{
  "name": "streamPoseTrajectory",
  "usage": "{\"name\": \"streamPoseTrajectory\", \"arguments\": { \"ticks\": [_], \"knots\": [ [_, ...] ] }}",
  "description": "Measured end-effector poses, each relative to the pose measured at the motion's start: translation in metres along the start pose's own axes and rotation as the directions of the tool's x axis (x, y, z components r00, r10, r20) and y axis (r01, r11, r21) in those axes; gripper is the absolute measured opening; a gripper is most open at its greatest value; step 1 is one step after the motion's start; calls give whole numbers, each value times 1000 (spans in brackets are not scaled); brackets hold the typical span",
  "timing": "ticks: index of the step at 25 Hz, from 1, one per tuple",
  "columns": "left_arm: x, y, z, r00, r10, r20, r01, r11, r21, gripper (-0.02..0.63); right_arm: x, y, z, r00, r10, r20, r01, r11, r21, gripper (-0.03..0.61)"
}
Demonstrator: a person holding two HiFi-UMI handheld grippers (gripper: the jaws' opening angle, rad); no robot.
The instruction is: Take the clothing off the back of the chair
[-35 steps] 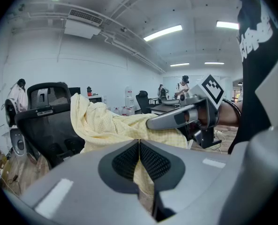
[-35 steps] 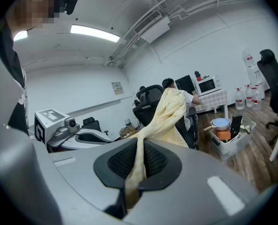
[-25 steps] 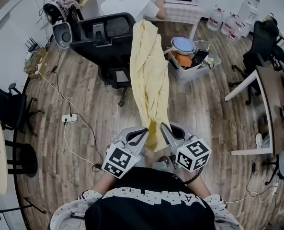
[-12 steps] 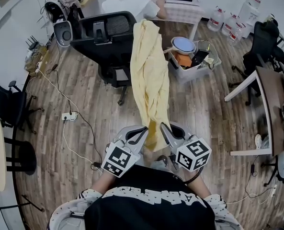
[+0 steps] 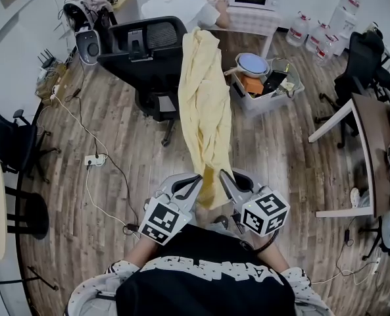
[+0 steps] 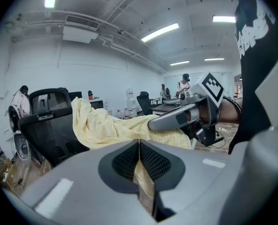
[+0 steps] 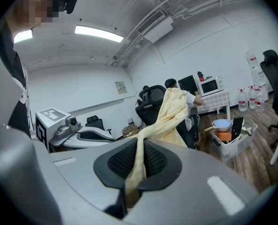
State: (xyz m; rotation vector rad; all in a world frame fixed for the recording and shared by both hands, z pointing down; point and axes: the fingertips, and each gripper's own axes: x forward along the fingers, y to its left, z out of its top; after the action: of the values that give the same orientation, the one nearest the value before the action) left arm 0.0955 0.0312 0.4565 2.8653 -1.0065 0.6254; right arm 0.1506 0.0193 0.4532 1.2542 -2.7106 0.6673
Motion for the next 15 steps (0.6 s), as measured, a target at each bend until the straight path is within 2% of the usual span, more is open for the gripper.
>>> {"name": "streamPoseTrajectory", "arguments": {
  "ticks": [15],
  "knots": [
    [11, -14, 3, 1000, 14, 7, -14, 1000, -4, 3, -12, -12, -1, 1000, 15, 4, -15, 1000, -8, 31]
  ]
}}
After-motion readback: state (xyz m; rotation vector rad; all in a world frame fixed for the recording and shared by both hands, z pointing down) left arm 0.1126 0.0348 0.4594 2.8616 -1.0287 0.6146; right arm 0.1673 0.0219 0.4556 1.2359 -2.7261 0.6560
